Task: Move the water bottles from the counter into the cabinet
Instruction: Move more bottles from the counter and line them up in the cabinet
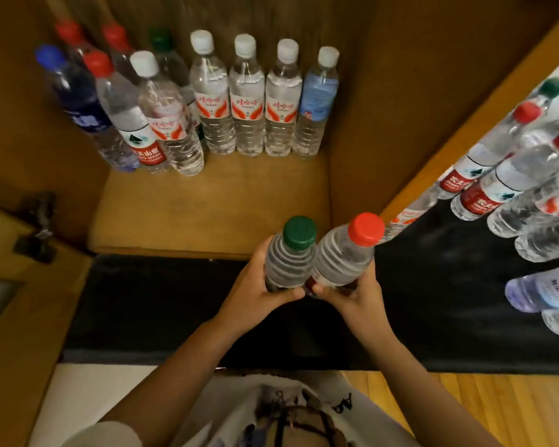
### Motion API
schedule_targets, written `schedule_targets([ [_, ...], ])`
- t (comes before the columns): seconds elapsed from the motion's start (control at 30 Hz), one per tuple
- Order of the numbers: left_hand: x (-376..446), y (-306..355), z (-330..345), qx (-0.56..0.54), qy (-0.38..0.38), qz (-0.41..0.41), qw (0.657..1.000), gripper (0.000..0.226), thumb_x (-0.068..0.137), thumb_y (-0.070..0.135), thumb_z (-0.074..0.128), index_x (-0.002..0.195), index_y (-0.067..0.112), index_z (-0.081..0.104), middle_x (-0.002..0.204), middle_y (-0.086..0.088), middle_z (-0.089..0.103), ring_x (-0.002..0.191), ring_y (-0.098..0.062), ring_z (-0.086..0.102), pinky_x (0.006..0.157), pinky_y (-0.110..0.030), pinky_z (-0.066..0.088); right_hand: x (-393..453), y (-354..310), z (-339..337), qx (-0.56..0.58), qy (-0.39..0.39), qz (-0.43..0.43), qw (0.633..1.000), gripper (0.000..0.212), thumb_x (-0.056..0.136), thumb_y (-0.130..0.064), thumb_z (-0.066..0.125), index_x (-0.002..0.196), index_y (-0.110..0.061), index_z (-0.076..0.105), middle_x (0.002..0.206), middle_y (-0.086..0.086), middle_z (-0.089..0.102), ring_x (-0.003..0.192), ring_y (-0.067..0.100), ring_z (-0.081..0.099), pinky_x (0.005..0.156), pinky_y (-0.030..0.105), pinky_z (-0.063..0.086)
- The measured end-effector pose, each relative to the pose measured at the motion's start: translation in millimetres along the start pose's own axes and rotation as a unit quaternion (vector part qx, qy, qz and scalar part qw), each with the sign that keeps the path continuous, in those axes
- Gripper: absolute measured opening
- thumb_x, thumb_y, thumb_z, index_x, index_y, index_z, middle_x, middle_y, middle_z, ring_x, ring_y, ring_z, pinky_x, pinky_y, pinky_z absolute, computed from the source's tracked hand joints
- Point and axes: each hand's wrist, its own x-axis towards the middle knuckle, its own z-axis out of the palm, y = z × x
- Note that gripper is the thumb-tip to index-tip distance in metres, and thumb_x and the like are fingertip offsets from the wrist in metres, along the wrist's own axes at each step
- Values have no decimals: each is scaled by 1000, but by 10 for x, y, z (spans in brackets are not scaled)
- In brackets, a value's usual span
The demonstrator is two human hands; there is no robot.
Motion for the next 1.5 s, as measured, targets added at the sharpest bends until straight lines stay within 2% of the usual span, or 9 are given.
schedule_targets([
  [0.2, 180, -70, -611, -7, 26, 21, 999, 76, 69, 20, 77, 128, 38, 32, 125, 33, 50, 119, 10, 46, 90, -3, 36, 409, -126, 580, 2, -2, -19, 1000, 71, 67, -43, 77, 121, -58, 33, 122, -26, 54, 117, -1, 53, 91, 16, 45],
  [0.33, 283, -97, -931, -27, 30, 25, 999, 81, 66, 30, 81, 130, 30, 32, 131, 14, 50, 120, 4, 48, 92, -7, 38, 612, -83, 903, 23, -13, 7, 1000, 78, 63, -43, 80, 128, -42, 36, 124, -19, 56, 118, 6, 54, 96, 37, 47],
  [0.5, 365, -93, -1205, -36, 46, 30, 998, 84, 58, 55, 78, 127, 32, 34, 127, 15, 51, 118, 4, 50, 93, -9, 39, 745, -113, 1170, 2, -6, 24, 1000, 80, 63, -52, 78, 129, -47, 33, 126, -23, 54, 120, 2, 52, 96, 28, 46],
  [0.7, 437, -73, -1369, -5, 38, 18, 999, 86, 55, 22, 88, 123, 35, 37, 120, 17, 53, 109, 15, 50, 85, -2, 39, 793, -149, 1291, -18, 8, 24, 1000, 84, 68, -41, 78, 136, -36, 29, 130, -21, 51, 124, 3, 48, 103, 35, 44],
  [0.83, 465, 83, -1491, 78, 61, 50, 994, 85, 52, 35, 86, 121, 52, 37, 121, 22, 55, 114, 3, 51, 93, -20, 44, 797, -179, 1305, -52, 36, 15, 998, 85, 66, -38, 80, 133, -43, 28, 135, -9, 48, 130, 10, 42, 105, 46, 40],
  [0.93, 534, 175, -1517, 117, 66, 76, 988, 82, 57, 25, 84, 117, 58, 38, 118, 24, 56, 113, 2, 52, 96, -32, 44, 838, -196, 1327, -48, 49, 17, 998, 84, 65, -28, 82, 130, -43, 31, 132, -5, 52, 126, 8, 46, 103, 45, 42],
  [1.1, 834, 233, -1574, 193, 136, 83, 968, 91, 56, 14, 86, 134, 21, 40, 130, 2, 42, 120, -8, 41, 106, -34, 36, 1069, -275, 1375, -87, 61, 37, 994, 88, 63, -24, 84, 134, -30, 34, 121, -13, 57, 118, 12, 54, 96, 34, 47],
  [1.23, 1128, 287, -1653, 248, 164, 86, 951, 95, 55, 11, 87, 137, 17, 39, 134, 2, 41, 124, -9, 37, 103, -22, 27, 1306, -335, 1427, -118, 74, 58, 989, 89, 62, -30, 84, 136, -26, 34, 124, -1, 62, 114, 24, 58, 93, 42, 49],
  [1.5, 1418, 382, -1673, 306, 180, 65, 933, 98, 58, 13, 86, 139, 16, 33, 142, -2, 41, 133, -23, 38, 106, -32, 31, 1683, -450, 1502, -144, 100, 92, 980, 82, 63, -29, 83, 130, -28, 36, 124, 1, 62, 114, 28, 57, 93, 45, 47],
])
